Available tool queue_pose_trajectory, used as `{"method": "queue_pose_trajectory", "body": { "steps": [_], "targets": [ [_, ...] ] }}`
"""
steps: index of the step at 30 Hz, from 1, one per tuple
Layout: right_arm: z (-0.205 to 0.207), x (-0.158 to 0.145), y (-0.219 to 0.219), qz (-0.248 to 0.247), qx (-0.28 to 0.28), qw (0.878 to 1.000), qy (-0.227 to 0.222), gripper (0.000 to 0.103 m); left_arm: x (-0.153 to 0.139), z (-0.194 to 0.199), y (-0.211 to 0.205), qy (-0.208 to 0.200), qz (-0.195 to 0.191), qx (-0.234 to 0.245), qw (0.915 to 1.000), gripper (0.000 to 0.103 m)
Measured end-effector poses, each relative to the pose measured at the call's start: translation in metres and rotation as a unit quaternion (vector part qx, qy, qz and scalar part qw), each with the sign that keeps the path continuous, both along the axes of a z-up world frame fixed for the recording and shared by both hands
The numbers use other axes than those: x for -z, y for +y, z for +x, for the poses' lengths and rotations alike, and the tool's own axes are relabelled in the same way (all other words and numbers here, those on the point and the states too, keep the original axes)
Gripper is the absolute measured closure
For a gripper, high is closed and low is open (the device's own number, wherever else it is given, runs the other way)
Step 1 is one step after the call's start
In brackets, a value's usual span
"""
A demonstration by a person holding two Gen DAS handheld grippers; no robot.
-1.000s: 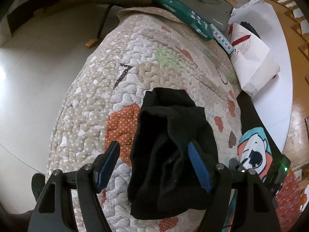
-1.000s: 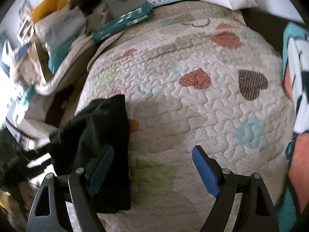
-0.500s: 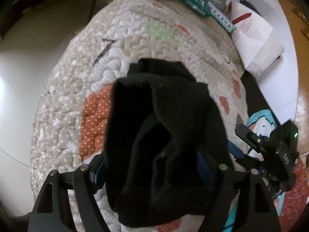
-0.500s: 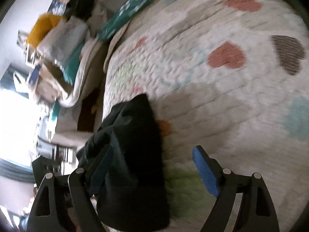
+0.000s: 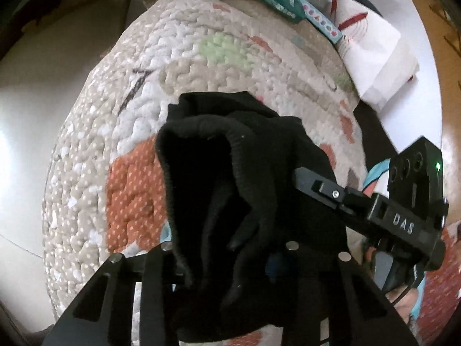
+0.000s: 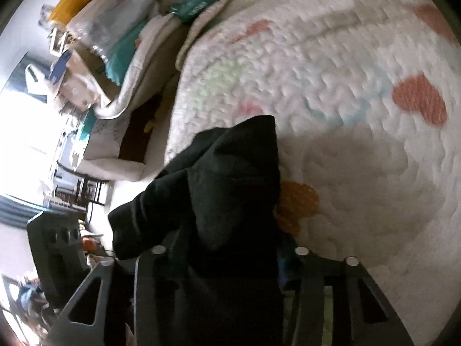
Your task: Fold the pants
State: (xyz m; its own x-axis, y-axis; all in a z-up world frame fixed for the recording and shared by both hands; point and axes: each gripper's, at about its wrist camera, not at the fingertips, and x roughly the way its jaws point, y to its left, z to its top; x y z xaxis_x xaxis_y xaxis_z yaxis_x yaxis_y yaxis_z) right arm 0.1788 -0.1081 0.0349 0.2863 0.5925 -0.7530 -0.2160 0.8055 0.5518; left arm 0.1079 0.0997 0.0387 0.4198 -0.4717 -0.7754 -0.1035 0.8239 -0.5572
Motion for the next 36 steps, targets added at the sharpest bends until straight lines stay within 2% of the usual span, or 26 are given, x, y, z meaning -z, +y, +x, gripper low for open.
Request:
{"method": "queue_pose_trajectory", "body": {
  "steps": [6, 9, 10, 12, 13, 14, 15, 17, 20, 23, 25, 27, 29, 33, 36],
  "targets": [
    [0.034, -0.031, 0.004, -0.007, 0.007, 0.999, -0.042, 0.056, -0.025, 0.045, 0.002, -0.027, 0.003, -0.001, 0.9996, 0.067],
    [0.058, -0.023, 0.0, -0.022, 0.027, 0.998, -0.044, 0.055, -0.018, 0.076, 0.003, -0.019, 0.005, -0.003, 0.9998, 0.058],
    [0.066, -0.018, -0.002, -0.038, 0.031, 0.998, -0.043, 0.049, -0.012, 0.085, 0.005, -0.01, 0.006, -0.008, 0.9999, 0.053],
    [0.075, -0.005, -0.005, -0.087, 0.045, 0.994, -0.037, 0.045, 0.006, 0.099, 0.014, 0.021, 0.006, -0.027, 0.9994, 0.051],
    [0.077, 0.0, -0.01, -0.088, 0.049, 0.994, -0.034, 0.035, 0.011, 0.102, 0.019, 0.028, -0.011, -0.028, 0.9991, 0.049],
    [0.076, 0.003, -0.016, -0.078, 0.052, 0.995, -0.031, 0.03, 0.014, 0.103, 0.026, 0.032, -0.036, -0.029, 0.9984, 0.049],
    [0.076, 0.004, -0.022, -0.066, 0.057, 0.996, -0.027, 0.026, 0.013, 0.104, 0.028, 0.03, -0.046, -0.027, 0.9981, 0.049],
    [0.076, 0.002, -0.034, -0.052, 0.064, 0.996, -0.023, 0.025, 0.005, 0.106, 0.031, 0.013, -0.056, -0.013, 0.9983, 0.049],
    [0.081, -0.007, -0.037, -0.052, 0.075, 0.995, -0.034, 0.025, -0.019, 0.109, 0.03, -0.024, -0.034, 0.0, 0.9991, 0.049],
    [0.091, -0.011, -0.028, -0.073, 0.067, 0.994, -0.047, 0.025, -0.027, 0.118, 0.022, -0.03, 0.01, 0.0, 0.9995, 0.048],
    [0.098, -0.008, -0.018, -0.101, 0.059, 0.992, -0.049, 0.025, -0.018, 0.129, 0.019, -0.007, 0.045, -0.009, 0.9989, 0.043],
    [0.105, -0.003, -0.013, -0.123, 0.06, 0.989, -0.048, 0.025, -0.002, 0.134, 0.024, 0.019, 0.021, -0.023, 0.9993, 0.035],
    [0.111, 0.003, -0.01, -0.145, 0.065, 0.986, -0.051, 0.022, 0.011, 0.136, 0.033, 0.055, 0.002, -0.039, 0.9977, 0.022],
    [0.112, 0.011, -0.01, -0.173, 0.07, 0.981, -0.06, 0.012, 0.012, 0.127, 0.047, 0.098, -0.027, -0.035, 0.9942, 0.022],
    [0.11, 0.012, -0.014, -0.16, 0.078, 0.983, -0.055, 0.011, 0.005, 0.114, 0.065, 0.095, -0.045, -0.051, 0.9931, 0.022]
  ]
}}
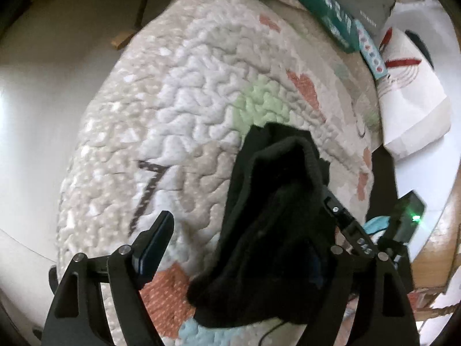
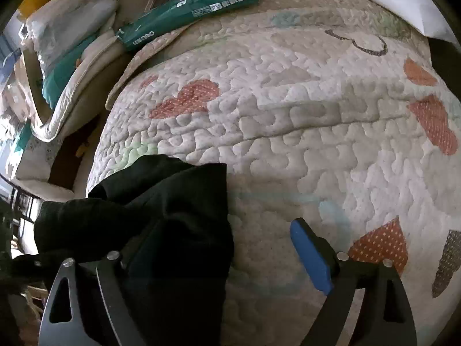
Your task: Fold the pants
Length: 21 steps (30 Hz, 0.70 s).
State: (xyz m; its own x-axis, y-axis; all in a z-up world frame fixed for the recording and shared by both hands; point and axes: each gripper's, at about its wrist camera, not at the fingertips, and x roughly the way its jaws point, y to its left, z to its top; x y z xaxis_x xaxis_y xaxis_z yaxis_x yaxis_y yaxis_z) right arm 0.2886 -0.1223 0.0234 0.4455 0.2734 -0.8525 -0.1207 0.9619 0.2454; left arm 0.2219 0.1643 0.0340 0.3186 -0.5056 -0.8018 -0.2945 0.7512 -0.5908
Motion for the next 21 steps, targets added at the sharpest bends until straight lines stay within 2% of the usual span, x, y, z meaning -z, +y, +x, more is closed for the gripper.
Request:
{"method": "queue_pose_trajectory", "body": {
  "steps": [5, 9, 12, 15, 18, 19, 20, 21],
  "targets": [
    [-0.009, -0.018, -0.005, 0.027, 0.01, 0.999, -0.012, 0.011, -0.015, -0.004, 0.009, -0.025, 0.031, -0.037, 0.9985, 0.022],
    [-0.028, -0.035, -0.003, 0.009, -0.006, 0.999, -0.039, 0.011, -0.03, -0.005, 0.018, -0.054, 0.073, -0.085, 0.9922, 0.023],
    [-0.042, -0.037, 0.001, 0.005, -0.017, 0.999, -0.043, 0.011, -0.035, 0.0, 0.014, -0.084, 0.092, -0.096, 0.9876, 0.023],
    [-0.053, -0.03, 0.007, -0.008, -0.022, 0.999, -0.041, 0.011, -0.029, 0.011, -0.004, -0.078, 0.165, -0.072, 0.9805, 0.023],
    [-0.059, -0.018, 0.011, -0.022, -0.029, 0.998, -0.041, 0.01, -0.012, 0.02, -0.024, -0.054, 0.27, -0.031, 0.9608, 0.022],
    [-0.059, -0.015, 0.01, -0.02, -0.024, 0.999, -0.039, 0.009, -0.007, 0.021, -0.031, -0.049, 0.303, -0.02, 0.9516, 0.022],
    [-0.058, -0.012, 0.008, -0.018, -0.019, 0.999, -0.036, 0.007, -0.001, 0.023, -0.038, -0.045, 0.353, -0.008, 0.9346, 0.022],
    [-0.056, -0.01, 0.005, -0.013, -0.015, 0.999, -0.03, 0.006, 0.002, 0.023, -0.041, -0.049, 0.373, -0.004, 0.9267, 0.022]
  ]
}}
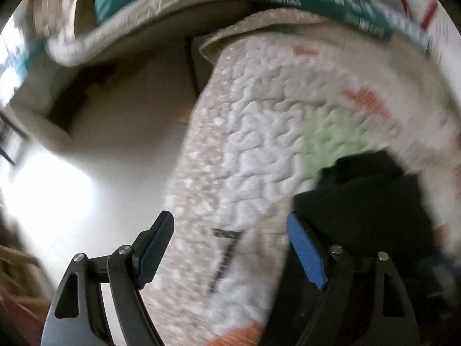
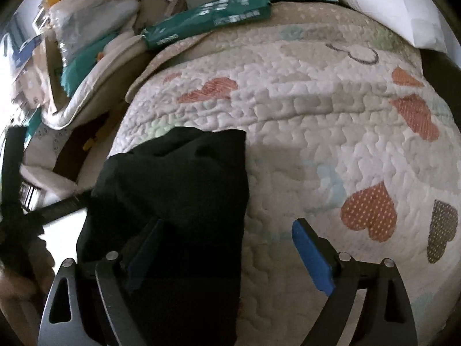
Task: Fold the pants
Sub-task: 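Open both grippers and lift them off the folded pants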
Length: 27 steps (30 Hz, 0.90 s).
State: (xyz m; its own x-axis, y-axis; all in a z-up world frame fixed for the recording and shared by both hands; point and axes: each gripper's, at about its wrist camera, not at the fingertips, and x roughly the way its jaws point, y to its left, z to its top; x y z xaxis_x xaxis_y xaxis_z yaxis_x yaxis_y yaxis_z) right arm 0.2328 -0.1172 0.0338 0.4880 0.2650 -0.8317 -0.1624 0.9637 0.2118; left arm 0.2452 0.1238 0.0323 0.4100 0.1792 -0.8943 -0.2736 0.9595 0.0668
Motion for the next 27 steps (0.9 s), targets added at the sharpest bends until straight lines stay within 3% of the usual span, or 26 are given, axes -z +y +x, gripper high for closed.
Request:
{"method": "queue_pose_trajectory", "body": {
  "steps": [1, 3, 8, 11, 15, 20, 23, 27],
  "targets": [
    [0.001, 0.0, -0.002, 0.005, 0.002, 1.0, 0.003, 0.005, 0.001, 0.0, 0.0, -0.003, 0.007, 0.003, 1.0, 0.022],
    [-0.001, -0.005, -0.008, 0.011, 0.01, 1.0, 0.003, 0.005, -0.002, 0.001, 0.009, 0.001, -0.015, -0.004, 0.9999, 0.022],
    [-0.031, -0.033, -0.032, 0.005, 0.026, 0.999, -0.021, 0.005, -0.02, -0.017, 0.043, -0.024, -0.128, -0.056, 0.9899, 0.022],
    [-0.059, -0.045, -0.049, 0.01, 0.038, 0.999, -0.027, 0.005, -0.035, -0.042, 0.049, -0.052, -0.165, -0.062, 0.983, 0.022],
    [-0.097, -0.045, -0.057, 0.017, 0.041, 0.999, -0.017, 0.005, -0.056, -0.089, 0.042, -0.089, -0.148, -0.061, 0.9831, 0.022],
    [-0.135, -0.035, -0.05, 0.023, 0.03, 0.999, -0.013, 0.005, -0.061, -0.145, 0.02, -0.095, -0.143, -0.054, 0.9836, 0.022],
    [-0.156, -0.035, -0.036, -0.025, 0.015, 0.999, -0.045, 0.005, -0.063, -0.179, 0.003, -0.106, -0.129, -0.045, 0.9848, 0.022],
    [-0.185, -0.048, -0.024, -0.094, 0.002, 0.989, -0.114, 0.005, -0.07, -0.222, -0.025, -0.142, -0.077, -0.027, 0.9866, 0.022]
  ]
}}
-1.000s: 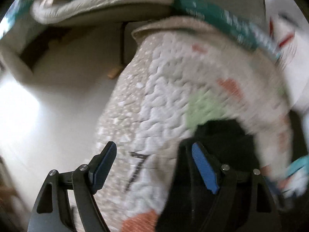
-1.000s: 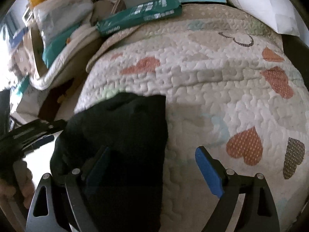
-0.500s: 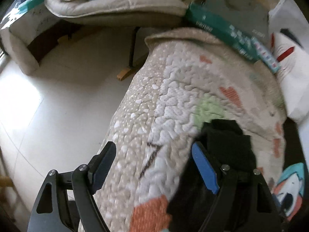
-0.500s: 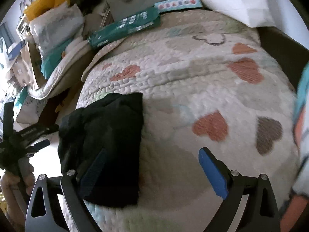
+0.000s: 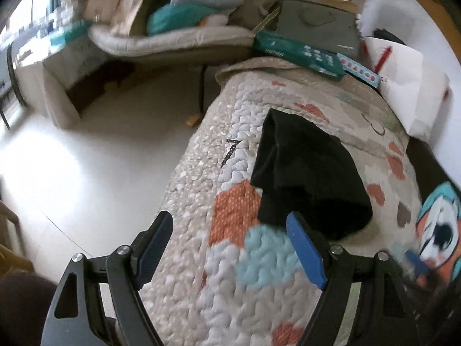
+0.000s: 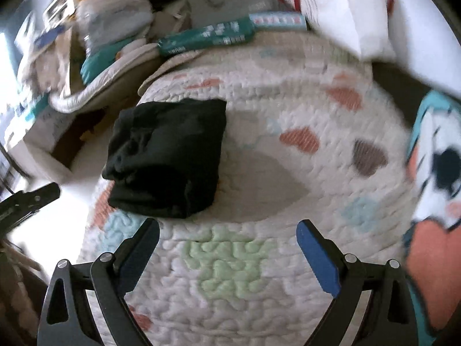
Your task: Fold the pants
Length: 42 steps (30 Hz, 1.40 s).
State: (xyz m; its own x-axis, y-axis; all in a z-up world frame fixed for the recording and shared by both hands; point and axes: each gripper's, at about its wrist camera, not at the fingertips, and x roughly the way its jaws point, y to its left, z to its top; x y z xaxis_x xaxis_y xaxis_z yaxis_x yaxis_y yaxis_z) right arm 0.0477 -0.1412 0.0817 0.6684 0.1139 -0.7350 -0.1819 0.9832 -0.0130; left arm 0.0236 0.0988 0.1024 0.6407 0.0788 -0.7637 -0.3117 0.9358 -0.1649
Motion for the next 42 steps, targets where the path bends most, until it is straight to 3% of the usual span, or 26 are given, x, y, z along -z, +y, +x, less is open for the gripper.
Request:
{"method": "queue_pose_trajectory", "body": {
  "steps": [6, 17, 29, 42],
  "targets": [
    [-0.038, -0.022, -0.001, -0.017, -0.006, 0.998, -0.067, 0.005, -0.014, -0.043, -0.011, -0.044, 0.027, -0.01, 0.9986, 0.022],
    [-0.061, -0.012, 0.011, -0.024, -0.028, 0.998, -0.06, 0.005, -0.022, -0.064, -0.035, -0.064, 0.066, 0.028, 0.9954, 0.022],
    [-0.045, 0.004, -0.01, 0.005, 0.014, 1.0, -0.015, 0.005, -0.004, -0.052, -0.054, -0.04, 0.044, 0.097, 0.9935, 0.022],
    [-0.043, 0.009, -0.011, 0.0, 0.017, 1.0, -0.008, 0.005, 0.009, -0.045, -0.045, -0.022, 0.012, 0.095, 0.9952, 0.022]
  ]
}}
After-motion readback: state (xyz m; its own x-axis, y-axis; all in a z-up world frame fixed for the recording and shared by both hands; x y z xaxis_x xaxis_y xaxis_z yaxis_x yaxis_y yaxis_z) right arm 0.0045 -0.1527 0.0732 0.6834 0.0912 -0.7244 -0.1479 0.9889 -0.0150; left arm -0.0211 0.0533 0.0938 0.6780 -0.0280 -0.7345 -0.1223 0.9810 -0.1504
